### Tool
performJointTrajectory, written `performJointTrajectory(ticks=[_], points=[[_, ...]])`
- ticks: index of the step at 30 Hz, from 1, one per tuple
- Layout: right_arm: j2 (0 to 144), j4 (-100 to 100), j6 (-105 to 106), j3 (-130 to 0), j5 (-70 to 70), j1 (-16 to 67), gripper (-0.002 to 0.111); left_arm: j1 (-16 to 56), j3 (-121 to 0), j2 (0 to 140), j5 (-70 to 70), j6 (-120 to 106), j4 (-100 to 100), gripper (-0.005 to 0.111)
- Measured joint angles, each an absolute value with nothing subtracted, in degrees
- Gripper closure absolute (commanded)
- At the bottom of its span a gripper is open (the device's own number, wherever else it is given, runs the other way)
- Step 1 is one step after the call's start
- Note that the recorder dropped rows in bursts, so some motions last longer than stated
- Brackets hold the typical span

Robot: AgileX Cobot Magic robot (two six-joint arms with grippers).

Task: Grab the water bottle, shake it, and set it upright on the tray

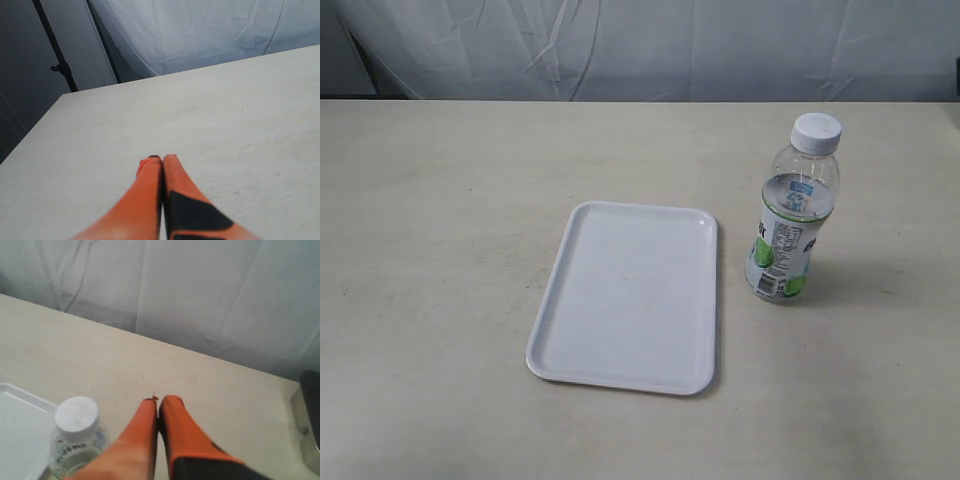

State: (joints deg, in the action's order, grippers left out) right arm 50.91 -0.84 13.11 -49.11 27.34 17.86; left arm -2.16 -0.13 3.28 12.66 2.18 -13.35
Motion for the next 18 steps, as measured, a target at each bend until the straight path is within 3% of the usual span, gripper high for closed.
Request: performJointTrajectory(ticks=[8, 18], points=[[55.9, 5.5, -8.8, -54.7, 41.4, 17.9, 0.100, -2.2, -0.1, 3.3, 12.7, 2.2, -13.4, 0.107], [55.5, 11.7, -10.8, -54.8, 49.9, 17.9, 0.100, -2.2, -0.1, 3.3, 12.7, 2.2, -13.4, 0.107]])
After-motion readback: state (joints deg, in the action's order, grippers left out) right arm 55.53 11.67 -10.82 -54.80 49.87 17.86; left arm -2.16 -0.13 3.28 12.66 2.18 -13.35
